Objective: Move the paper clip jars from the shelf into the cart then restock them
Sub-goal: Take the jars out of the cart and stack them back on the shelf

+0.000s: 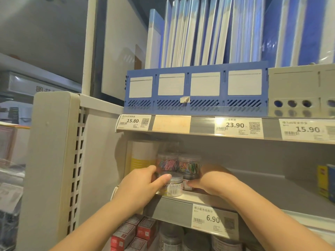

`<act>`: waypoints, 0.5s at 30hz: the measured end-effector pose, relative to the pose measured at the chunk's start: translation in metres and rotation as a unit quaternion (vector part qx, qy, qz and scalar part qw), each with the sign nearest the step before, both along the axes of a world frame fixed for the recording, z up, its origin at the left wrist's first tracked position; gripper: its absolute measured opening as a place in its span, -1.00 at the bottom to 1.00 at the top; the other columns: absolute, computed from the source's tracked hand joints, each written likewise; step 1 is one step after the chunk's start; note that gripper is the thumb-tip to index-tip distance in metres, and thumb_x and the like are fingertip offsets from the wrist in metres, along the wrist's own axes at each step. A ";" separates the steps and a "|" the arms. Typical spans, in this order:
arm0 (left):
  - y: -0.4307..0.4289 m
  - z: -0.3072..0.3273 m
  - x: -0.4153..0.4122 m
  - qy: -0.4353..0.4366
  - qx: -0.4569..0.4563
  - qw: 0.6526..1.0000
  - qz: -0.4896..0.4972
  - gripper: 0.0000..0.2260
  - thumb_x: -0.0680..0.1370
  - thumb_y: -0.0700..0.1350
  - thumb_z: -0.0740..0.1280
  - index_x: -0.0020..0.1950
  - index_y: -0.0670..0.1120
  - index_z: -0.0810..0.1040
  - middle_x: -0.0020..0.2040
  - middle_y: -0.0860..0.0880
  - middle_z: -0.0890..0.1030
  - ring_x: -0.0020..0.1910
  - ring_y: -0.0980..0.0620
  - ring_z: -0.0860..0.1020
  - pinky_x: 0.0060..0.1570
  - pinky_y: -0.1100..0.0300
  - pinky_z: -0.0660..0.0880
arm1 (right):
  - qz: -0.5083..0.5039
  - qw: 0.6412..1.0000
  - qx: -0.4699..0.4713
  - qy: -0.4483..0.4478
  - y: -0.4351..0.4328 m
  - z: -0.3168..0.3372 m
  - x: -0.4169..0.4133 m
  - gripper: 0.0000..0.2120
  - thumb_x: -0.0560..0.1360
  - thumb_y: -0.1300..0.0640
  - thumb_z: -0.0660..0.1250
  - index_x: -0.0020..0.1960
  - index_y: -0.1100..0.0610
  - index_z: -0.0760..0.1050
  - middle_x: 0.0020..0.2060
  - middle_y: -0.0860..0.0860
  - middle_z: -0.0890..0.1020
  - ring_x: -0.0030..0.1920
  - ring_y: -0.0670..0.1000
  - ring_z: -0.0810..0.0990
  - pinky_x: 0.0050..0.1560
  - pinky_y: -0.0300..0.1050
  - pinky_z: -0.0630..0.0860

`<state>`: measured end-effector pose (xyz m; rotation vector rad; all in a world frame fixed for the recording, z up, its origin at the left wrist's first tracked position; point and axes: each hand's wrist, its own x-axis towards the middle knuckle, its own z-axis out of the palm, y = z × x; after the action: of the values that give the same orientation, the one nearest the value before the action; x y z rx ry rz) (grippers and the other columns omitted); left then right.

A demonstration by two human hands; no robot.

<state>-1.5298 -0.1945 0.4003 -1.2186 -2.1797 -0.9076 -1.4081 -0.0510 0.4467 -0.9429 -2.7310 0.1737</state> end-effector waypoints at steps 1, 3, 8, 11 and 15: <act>0.000 0.000 0.000 0.000 -0.002 1.000 -0.002 -0.61 0.50 0.29 0.13 -0.30 0.00 0.31 -0.35 0.07 0.45 -0.25 0.05 0.46 -0.30 0.12 0.31 | -0.001 1.000 0.001 0.001 0.000 0.000 -0.001 -0.54 0.46 -0.21 0.30 0.16 0.12 0.51 0.03 0.04 0.61 0.01 0.05 0.58 0.01 -0.13 0.48; -0.001 0.000 0.001 0.000 -0.008 1.000 -0.002 -0.62 0.50 0.29 0.13 -0.32 0.03 0.28 -0.36 0.09 0.43 -0.26 0.07 0.43 -0.32 0.13 0.28 | -0.003 1.000 -0.003 -0.001 0.001 -0.001 -0.002 -0.54 0.46 -0.21 0.30 0.17 0.11 0.51 0.04 0.04 0.61 0.03 0.06 0.59 0.06 -0.11 0.51; -0.001 0.000 0.003 0.007 -0.008 1.000 0.006 -0.63 0.50 0.30 0.12 -0.30 0.05 0.29 -0.33 0.10 0.45 -0.22 0.06 0.47 -0.32 0.14 0.30 | 0.007 1.000 -0.003 -0.004 0.004 -0.003 -0.004 -0.54 0.48 -0.22 0.27 0.17 0.12 0.52 0.05 0.05 0.61 0.02 0.05 0.58 0.04 -0.12 0.50; -0.001 0.000 0.002 0.002 -0.006 1.000 0.002 -0.64 0.49 0.30 0.13 -0.26 0.04 0.34 -0.31 0.08 0.49 -0.20 0.06 0.50 -0.27 0.12 0.35 | 0.026 0.999 -0.011 -0.023 0.010 0.000 -0.002 -0.49 0.47 -0.26 0.25 0.26 0.05 0.48 0.13 0.03 0.59 0.07 0.05 0.56 0.13 -0.10 0.48; -0.003 -0.001 0.002 -0.017 0.017 1.000 -0.020 -0.70 0.50 0.27 0.17 -0.23 0.07 0.31 -0.30 0.09 0.51 -0.20 0.06 0.50 -0.23 0.13 0.39 | -0.003 1.000 -0.006 0.002 0.033 0.019 0.012 -0.66 0.61 -0.06 0.10 0.22 0.10 0.47 0.14 0.09 0.53 -0.01 0.04 0.45 -0.12 -0.23 0.36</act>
<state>-1.5277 -0.1972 0.3992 -1.2434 -2.1646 -0.9846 -1.3959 -0.0177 0.4662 -0.9532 -2.7253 0.1920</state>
